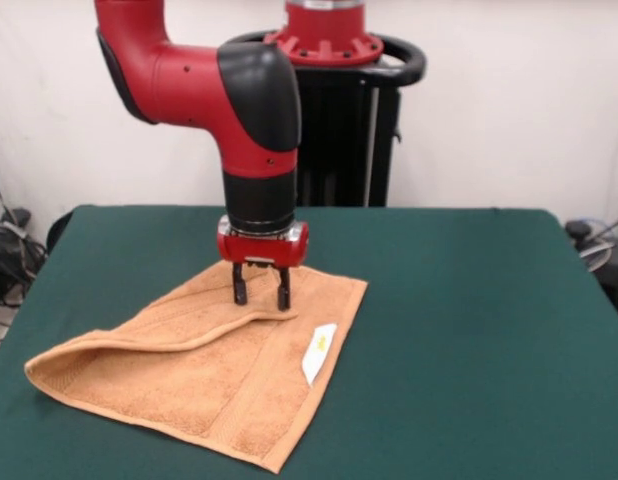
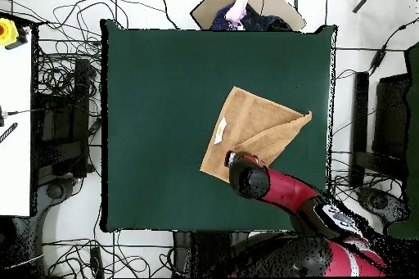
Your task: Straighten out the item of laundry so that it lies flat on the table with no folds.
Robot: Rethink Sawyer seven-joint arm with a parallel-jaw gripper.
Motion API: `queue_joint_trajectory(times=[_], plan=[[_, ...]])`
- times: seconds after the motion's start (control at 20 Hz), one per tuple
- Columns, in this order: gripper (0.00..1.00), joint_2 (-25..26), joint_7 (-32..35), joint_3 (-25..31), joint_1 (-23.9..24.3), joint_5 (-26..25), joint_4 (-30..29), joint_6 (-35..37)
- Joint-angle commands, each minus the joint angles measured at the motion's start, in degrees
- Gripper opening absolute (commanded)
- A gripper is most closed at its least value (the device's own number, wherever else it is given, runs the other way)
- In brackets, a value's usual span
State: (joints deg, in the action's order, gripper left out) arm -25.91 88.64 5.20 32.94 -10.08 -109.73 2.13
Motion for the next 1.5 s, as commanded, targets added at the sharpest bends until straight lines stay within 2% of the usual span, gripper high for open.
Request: queue_joint_trajectory(times=[0.05,0.65,0.7,1.25,1.5], plan=[[1.00,3.27,11.83,-0.90,-1.80,3.63,4.50,-1.07],[1.00,4.06,11.82,-1.15,-2.39,3.30,4.37,-3.93],[0.00,4.01,11.48,-1.33,-2.61,3.02,4.53,-4.21],[0.00,5.03,12.15,-1.91,-3.28,2.96,3.02,-6.12],[0.00,4.61,13.45,-1.65,-2.90,4.43,1.93,-5.15]])
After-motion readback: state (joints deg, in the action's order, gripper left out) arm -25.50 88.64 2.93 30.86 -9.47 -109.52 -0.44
